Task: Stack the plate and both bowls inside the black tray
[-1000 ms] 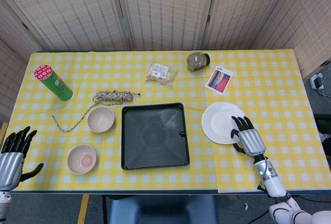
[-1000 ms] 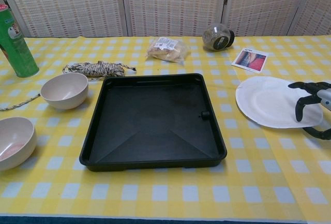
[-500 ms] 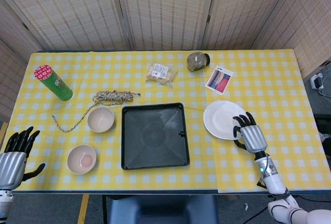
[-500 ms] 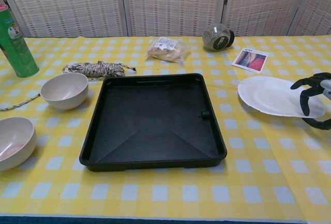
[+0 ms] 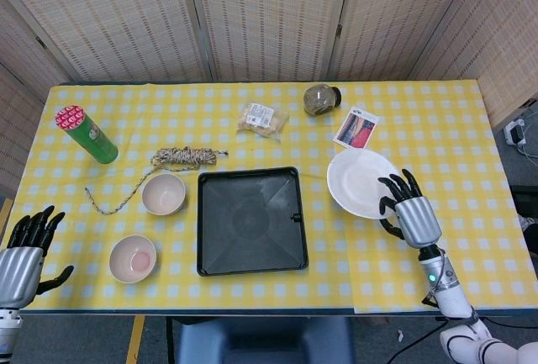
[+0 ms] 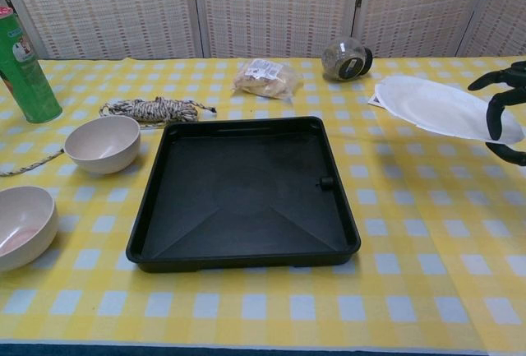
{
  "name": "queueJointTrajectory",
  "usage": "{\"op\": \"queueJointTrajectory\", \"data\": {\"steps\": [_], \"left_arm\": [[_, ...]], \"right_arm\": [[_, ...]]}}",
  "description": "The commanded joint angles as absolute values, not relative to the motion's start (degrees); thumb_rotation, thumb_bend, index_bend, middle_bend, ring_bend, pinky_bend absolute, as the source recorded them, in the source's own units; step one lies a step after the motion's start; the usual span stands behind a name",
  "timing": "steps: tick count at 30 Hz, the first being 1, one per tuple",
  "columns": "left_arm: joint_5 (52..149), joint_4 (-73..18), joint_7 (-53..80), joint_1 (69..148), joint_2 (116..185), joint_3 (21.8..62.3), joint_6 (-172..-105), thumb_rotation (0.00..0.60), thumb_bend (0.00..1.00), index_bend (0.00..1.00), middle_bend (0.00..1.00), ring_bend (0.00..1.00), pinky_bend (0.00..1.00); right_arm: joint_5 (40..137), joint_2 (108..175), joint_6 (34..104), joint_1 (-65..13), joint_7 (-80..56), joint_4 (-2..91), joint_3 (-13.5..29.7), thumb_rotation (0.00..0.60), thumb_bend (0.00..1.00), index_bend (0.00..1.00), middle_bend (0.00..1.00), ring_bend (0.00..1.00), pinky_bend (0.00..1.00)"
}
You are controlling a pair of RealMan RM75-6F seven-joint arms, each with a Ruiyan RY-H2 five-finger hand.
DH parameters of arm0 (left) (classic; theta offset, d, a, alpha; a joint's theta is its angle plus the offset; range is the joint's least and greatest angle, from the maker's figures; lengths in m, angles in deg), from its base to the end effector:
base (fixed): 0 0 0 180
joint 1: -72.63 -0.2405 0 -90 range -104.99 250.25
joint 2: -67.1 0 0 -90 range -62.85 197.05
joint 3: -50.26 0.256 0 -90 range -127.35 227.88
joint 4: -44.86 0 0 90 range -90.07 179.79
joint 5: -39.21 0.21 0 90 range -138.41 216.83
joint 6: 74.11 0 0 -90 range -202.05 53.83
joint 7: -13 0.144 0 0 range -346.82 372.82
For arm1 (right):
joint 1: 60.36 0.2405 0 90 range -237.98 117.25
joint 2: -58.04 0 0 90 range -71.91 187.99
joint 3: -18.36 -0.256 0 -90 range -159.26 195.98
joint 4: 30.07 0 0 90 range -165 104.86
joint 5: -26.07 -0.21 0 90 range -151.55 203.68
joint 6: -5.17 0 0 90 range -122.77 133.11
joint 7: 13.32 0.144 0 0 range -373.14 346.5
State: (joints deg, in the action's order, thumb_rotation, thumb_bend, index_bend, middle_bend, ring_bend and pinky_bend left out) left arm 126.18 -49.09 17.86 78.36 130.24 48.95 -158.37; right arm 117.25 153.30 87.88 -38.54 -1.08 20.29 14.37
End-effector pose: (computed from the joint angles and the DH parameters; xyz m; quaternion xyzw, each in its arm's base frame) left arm -0.3048 0.1795 0.1554 -0.6247 -0.3680 -0.3629 0.5853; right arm -0.2974 -0.2858 0.0373 0.6571 -0.3031 0.4713 0.5042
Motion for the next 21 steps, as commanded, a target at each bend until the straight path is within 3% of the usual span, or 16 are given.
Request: {"op": "queueJointTrajectory", "data": {"steps": [1,9,21], "left_arm": [[126.39,-49.12,17.26,78.28,129.98,48.96,-158.63,0.6,0.27,0.0,0.0,0.0,0.0],[125.4,-49.02,16.35,78.19,129.54,48.48,-158.66,0.6,0.27,0.0,0.0,0.0,0.0],[124.87,-48.83,14.28,77.39,128.56,48.05,-159.91,0.6,0.27,0.0,0.0,0.0,0.0]], "right_arm": [[120.52,150.55,90.05,-37.42,-3.85,26.48,14.94,0.6,0.5,0.67,0.23,0.14,0.0],[122.76,147.91,82.43,-31.45,-11.38,41.92,14.59,0.6,0.5,0.68,0.22,0.14,0.0],[123.48,155.14,73.17,-24.5,-17.95,44.09,14.28,0.6,0.5,0.68,0.22,0.13,0.0]]}}
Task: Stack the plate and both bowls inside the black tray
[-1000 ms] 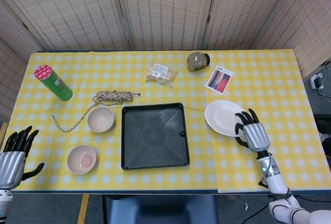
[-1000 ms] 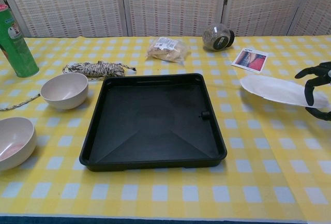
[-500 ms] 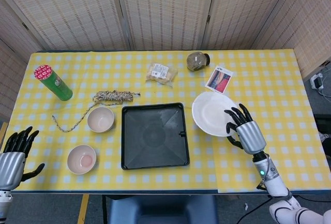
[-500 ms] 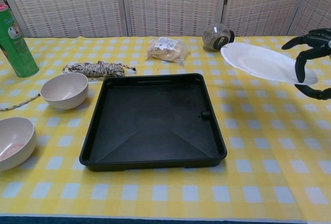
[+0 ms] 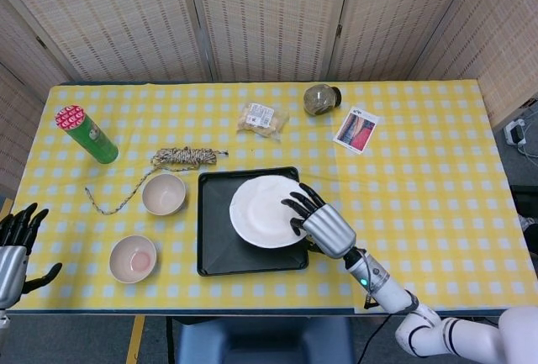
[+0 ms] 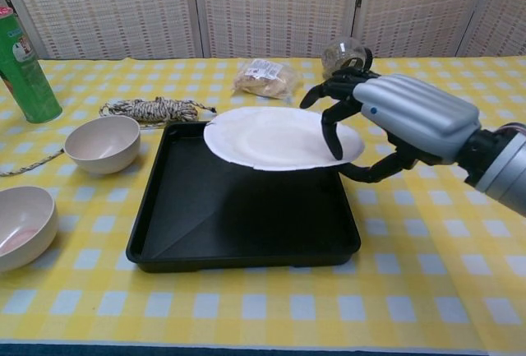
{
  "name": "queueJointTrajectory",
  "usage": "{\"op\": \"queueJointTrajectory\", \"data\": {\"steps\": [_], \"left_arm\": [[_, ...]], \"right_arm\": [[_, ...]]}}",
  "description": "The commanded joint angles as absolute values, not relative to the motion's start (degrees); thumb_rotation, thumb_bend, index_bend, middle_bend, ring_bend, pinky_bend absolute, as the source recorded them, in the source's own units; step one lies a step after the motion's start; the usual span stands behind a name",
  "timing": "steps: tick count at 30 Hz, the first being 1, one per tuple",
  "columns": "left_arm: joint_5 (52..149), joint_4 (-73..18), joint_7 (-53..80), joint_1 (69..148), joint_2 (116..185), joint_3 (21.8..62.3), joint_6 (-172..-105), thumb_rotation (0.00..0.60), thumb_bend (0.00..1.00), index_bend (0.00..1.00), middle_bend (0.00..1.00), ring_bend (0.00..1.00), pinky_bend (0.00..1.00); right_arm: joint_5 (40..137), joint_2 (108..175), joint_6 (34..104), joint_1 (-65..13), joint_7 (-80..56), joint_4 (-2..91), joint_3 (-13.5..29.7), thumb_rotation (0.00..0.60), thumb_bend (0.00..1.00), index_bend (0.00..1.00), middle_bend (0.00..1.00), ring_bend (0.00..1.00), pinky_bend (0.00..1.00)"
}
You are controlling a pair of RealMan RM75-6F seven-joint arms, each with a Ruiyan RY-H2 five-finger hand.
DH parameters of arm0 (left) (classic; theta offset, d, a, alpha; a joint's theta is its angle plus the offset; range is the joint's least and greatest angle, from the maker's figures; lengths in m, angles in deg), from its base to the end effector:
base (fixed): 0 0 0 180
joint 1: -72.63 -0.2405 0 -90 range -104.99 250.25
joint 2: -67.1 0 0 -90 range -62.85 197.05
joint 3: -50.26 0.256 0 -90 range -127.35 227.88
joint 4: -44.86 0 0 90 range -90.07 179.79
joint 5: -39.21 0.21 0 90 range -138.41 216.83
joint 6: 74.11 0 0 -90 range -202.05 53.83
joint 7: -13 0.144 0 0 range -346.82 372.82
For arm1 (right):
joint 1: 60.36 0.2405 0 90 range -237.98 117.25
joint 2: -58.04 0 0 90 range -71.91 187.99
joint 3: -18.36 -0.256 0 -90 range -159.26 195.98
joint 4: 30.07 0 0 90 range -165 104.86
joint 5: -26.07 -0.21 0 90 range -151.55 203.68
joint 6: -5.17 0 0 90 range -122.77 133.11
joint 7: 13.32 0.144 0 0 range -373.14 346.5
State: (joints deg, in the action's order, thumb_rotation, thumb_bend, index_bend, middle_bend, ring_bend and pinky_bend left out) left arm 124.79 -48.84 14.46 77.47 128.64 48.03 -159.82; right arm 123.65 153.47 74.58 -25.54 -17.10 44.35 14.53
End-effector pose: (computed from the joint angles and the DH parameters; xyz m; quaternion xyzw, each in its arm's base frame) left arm -0.3109 0.1785 0.1717 -0.6004 -0.3746 -0.3750 0.5988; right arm -0.1474 -0.2857 -0.0340 0.7659 -0.2570 0.4920 0.3244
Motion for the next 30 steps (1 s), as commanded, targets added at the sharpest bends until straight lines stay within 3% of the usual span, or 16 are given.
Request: {"op": "queueJointTrajectory", "data": {"steps": [1,21,30], "left_arm": [[124.89,-48.81,14.09,77.36,128.48,48.08,-159.91,0.6,0.27,0.0,0.0,0.0,0.0],[125.19,-48.62,12.28,77.31,127.74,48.17,-159.6,0.6,0.27,0.0,0.0,0.0,0.0],[125.87,-48.03,11.55,77.29,127.84,48.17,-160.08,0.6,0.27,0.0,0.0,0.0,0.0]], "right_arm": [[123.23,156.08,72.46,-23.93,-18.03,43.6,14.09,0.6,0.5,0.68,0.22,0.13,0.0],[119.12,166.39,65.7,-17.68,-18.45,32.76,12.09,0.6,0.5,0.66,0.2,0.12,0.0],[116.29,164.42,62.66,-17.05,-24.24,35.3,11.91,0.6,0.5,0.36,0.0,0.0,0.0]]}}
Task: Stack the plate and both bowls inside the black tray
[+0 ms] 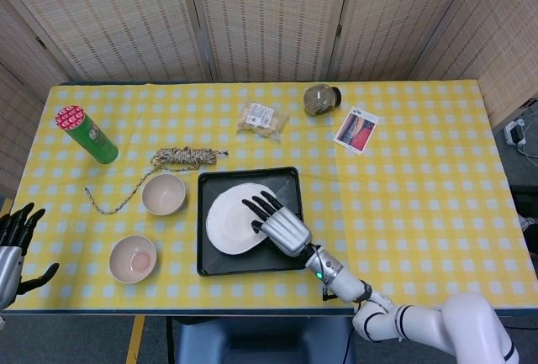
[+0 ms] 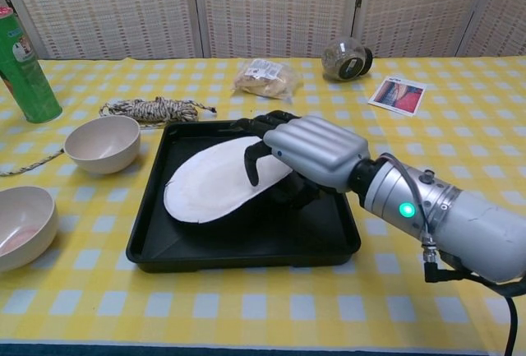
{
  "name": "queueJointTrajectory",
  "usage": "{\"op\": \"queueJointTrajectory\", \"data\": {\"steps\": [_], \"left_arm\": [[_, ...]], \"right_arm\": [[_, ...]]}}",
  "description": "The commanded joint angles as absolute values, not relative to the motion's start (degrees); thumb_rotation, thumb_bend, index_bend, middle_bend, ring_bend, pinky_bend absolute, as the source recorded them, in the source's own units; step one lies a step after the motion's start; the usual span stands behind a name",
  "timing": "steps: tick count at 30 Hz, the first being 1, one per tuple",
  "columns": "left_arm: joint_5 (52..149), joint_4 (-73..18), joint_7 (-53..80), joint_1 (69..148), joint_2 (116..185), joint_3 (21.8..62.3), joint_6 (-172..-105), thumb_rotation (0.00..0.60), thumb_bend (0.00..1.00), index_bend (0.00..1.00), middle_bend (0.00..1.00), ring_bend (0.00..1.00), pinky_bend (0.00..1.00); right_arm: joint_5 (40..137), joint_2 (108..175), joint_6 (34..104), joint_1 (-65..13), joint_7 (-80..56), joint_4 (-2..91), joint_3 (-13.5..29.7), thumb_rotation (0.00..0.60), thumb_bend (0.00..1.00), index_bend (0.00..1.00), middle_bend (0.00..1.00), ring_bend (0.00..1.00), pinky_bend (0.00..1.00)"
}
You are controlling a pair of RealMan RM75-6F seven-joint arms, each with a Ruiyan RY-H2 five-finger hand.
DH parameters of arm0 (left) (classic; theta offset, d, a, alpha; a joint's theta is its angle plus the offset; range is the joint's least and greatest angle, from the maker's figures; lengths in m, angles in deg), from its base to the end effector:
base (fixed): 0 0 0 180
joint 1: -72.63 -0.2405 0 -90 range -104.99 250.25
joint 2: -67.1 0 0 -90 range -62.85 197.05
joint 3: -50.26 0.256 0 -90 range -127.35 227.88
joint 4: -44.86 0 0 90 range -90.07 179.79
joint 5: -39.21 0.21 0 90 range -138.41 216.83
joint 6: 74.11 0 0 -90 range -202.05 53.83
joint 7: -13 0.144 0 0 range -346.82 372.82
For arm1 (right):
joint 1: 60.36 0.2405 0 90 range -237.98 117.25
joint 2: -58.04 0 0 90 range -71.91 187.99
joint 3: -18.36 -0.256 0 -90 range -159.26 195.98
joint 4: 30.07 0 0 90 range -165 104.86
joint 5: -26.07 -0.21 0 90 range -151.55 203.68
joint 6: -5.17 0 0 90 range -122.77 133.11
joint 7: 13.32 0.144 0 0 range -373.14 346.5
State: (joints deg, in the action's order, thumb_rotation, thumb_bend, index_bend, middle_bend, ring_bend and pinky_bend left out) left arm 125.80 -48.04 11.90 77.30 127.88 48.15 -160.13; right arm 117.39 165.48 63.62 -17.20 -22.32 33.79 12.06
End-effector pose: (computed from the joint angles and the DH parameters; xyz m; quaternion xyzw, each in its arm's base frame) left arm -0.3126 0.1774 0.1768 -0.6006 -0.3758 -0.3835 0.5924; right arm -0.1081 -0.3073 -0.1044 0.8085 -0.2460 0.4350 0.3108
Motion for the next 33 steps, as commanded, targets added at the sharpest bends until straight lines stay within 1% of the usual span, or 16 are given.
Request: {"op": "queueJointTrajectory", "data": {"steps": [1,4,5,7,10,13,16,19,22,24,30,33], "left_arm": [[125.83,-48.02,11.44,77.29,127.8,48.15,-160.05,0.6,0.27,0.0,0.0,0.0,0.0],[125.55,-48.03,11.57,77.33,127.8,48.07,-159.88,0.6,0.27,0.0,0.0,0.0,0.0],[125.51,-48.08,11.58,77.35,127.78,48.07,-159.81,0.6,0.26,0.0,0.0,0.0,0.0],[125.44,-48.19,11.66,77.32,127.75,48.1,-159.77,0.6,0.26,0.0,0.0,0.0,0.0],[125.43,-48.32,11.82,77.28,127.77,48.12,-159.79,0.6,0.26,0.0,0.0,0.0,0.0],[125.46,-48.37,11.98,77.32,127.81,48.17,-159.67,0.6,0.26,0.0,0.0,0.0,0.0],[125.52,-48.47,12.21,77.4,127.85,48.27,-159.45,0.6,0.26,0.0,0.0,0.0,0.0],[125.86,-48.46,12.23,77.49,127.88,48.41,-159.32,0.6,0.26,0.0,0.0,0.0,0.0],[126.78,-48.22,12.21,77.55,128.27,48.6,-159.7,0.6,0.26,0.0,0.0,0.0,0.0],[127.48,-48.31,12.8,77.58,128.58,49.02,-159.62,0.6,0.26,0.0,0.0,0.0,0.0],[129.84,-49.33,15.77,77.86,129.15,50.71,-158.65,0.6,0.26,0.0,0.0,0.0,0.0],[130.56,-49.85,17.64,77.92,129.71,51.25,-158.35,0.6,0.26,0.0,0.0,0.0,0.0]], "right_arm": [[115.82,164.02,62.2,-17.02,-24.84,35.95,11.84,0.6,0.5,0.31,0.0,0.0,0.0],[114.32,162.56,60.84,-16.93,-27.11,38.3,11.6,0.6,0.5,0.21,0.0,0.0,0.0],[113.92,162.06,60.52,-16.95,-27.81,39.11,11.58,0.6,0.49,0.19,0.0,0.0,0.0],[112.8,160.65,59.49,-17.02,-29.94,41.16,11.67,0.6,0.43,0.13,0.0,0.0,0.0],[110.83,158.6,58.22,-17.22,-32.84,44.67,11.6,0.6,0.34,0.07,0.0,0.0,0.0],[109.25,156.23,57.68,-17.64,-34.28,48.49,11.63,0.6,0.28,0.04,0.0,0.0,0.0],[107.93,152.94,57.76,-18.39,-34.88,52.95,11.74,0.6,0.26,0.02,0.0,0.0,0.0],[107.97,149.52,60.01,-19.96,-34.61,57.27,12.13,0.6,0.26,0.01,0.0,0.0,0.0],[109.26,144.94,64.59,-23.23,-31.83,62.44,13.35,0.6,0.26,0.01,0.0,0.0,0.0],[112.21,141.53,69.69,-26.48,-30.22,64.5,15.41,0.6,0.25,0.01,0.0,0.0,0.0],[118.96,133.38,83.89,-37.54,-21.14,64.11,23.43,0.6,0.25,0.01,0.0,0.0,0.0],[118.58,129.86,90.22,-42.94,-19.94,63.93,25.17,0.6,0.25,0.01,0.0,0.0,0.0]]}}
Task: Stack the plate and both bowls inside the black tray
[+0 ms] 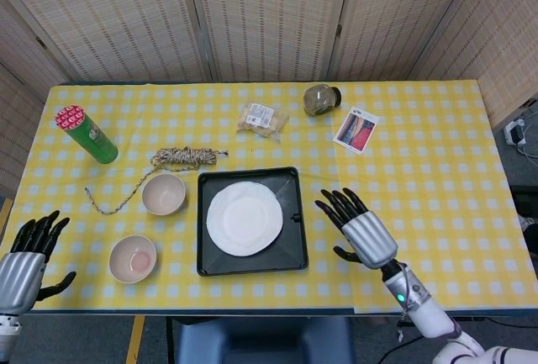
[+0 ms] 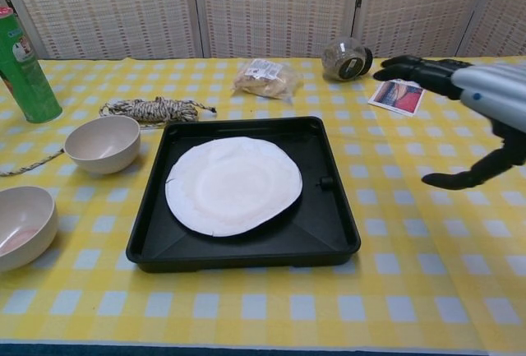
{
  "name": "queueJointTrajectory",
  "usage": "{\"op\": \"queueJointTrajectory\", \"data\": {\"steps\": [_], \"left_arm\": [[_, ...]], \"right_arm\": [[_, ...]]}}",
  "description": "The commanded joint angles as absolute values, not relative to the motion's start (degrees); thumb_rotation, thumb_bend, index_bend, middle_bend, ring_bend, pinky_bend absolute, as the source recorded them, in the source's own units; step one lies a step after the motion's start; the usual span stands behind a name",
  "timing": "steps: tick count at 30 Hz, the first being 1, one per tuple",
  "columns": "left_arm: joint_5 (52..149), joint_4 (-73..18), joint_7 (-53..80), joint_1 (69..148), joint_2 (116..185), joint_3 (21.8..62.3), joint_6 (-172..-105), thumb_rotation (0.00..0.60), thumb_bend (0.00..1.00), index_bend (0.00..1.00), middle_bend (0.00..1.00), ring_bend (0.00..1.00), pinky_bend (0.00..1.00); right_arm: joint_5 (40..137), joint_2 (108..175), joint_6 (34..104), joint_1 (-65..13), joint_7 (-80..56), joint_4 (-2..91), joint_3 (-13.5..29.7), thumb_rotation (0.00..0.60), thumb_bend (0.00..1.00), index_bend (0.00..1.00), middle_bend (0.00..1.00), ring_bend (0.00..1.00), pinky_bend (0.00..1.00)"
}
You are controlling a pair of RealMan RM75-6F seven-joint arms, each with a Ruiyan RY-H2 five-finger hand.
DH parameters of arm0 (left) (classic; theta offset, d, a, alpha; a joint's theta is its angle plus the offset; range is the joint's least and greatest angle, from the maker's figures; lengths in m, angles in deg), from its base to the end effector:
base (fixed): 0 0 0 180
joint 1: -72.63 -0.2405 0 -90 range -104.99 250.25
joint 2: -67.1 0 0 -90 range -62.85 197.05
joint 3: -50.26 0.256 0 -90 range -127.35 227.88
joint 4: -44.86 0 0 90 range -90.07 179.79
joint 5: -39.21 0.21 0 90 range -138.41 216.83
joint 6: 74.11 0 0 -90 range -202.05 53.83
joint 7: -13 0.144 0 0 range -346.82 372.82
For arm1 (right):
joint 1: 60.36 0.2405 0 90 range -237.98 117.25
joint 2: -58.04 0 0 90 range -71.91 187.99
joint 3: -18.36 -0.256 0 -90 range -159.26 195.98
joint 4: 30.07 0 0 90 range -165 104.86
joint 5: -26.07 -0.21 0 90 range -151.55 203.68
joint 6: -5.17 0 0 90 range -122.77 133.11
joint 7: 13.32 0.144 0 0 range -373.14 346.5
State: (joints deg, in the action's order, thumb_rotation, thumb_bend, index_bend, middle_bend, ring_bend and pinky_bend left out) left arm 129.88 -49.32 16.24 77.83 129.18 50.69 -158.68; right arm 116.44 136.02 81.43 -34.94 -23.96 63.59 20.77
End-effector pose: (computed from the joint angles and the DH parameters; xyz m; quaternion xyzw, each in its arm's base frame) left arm -0.3011 0.1697 0.1540 -0.6433 -0.3676 -0.3674 0.5622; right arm -0.2029 -0.2398 0.0465 0.7312 -0.3213 0.4398 0.4108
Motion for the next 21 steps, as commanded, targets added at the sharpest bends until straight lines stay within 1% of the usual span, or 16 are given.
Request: {"op": "queueJointTrajectory", "data": {"steps": [1,5,10,13,14,15,16,19,21], "left_arm": [[130.76,-49.96,18.19,77.93,129.93,51.35,-158.33,0.6,0.26,0.0,0.0,0.0,0.0],[132.08,-49.74,20.84,77.99,131.42,52.1,-158.13,0.6,0.26,0.0,0.0,0.0,0.0],[134.1,-50.93,22.09,78.4,131.65,54.99,-155.07,0.6,0.26,0.0,0.0,0.0,0.0],[135.68,-51.26,24.2,77.87,132.04,55.88,-155.76,0.6,0.26,0.0,0.01,0.0,0.09],[136.16,-51.23,25.04,77.58,132.32,55.97,-156.36,0.6,0.26,0.0,0.04,0.01,0.13],[136.83,-51.09,25.63,77.23,132.75,56.01,-157.3,0.6,0.26,0.0,0.08,0.04,0.18],[137.37,-50.8,25.79,77.04,133.1,55.97,-157.99,0.6,0.26,0.0,0.14,0.08,0.23],[138.39,-49.38,24.94,77.18,133.96,55.98,-158.48,0.6,0.26,0.0,0.35,0.26,0.44],[138.36,-48.18,24.29,77.54,134.8,55.53,-158.39,0.6,0.26,0.04,0.45,0.35,0.54]], "right_arm": [[117.87,128.67,91.54,-44.23,-20.08,64.36,25.26,0.6,0.25,0.01,0.0,0.0,0.0],[115.88,125.05,95.92,-48.02,-16.18,65.81,24.29,0.6,0.25,0.01,0.0,0.0,0.0],[117.12,122.78,96.02,-48.92,-11.47,65.59,23.99,0.6,0.25,0.01,0.0,0.0,0.0],[117.52,122.46,95.43,-49.08,-10.98,65.36,23.55,0.6,0.25,0.01,0.0,0.0,0.0],[117.38,122.45,95.06,-49.09,-10.89,65.35,23.37,0.6,0.25,0.01,0.0,0.0,0.0],[117.09,122.46,94.43,-49.04,-10.76,65.33,23.11,0.6,0.25,0.01,0.0,0.0,0.0],[116.83,122.47,93.91,-48.96,-10.66,65.33,22.9,0.6,0.25,0.01,0.0,0.0,0.0],[116.55,122.69,92.5,-48.74,-10.35,65.26,22.34,0.6,0.25,0.01,0.0,0.0,0.0],[116.73,122.99,92.0,-48.7,-10.47,65.11,22.0,0.6,0.25,0.01,0.0,0.0,0.0]]}}
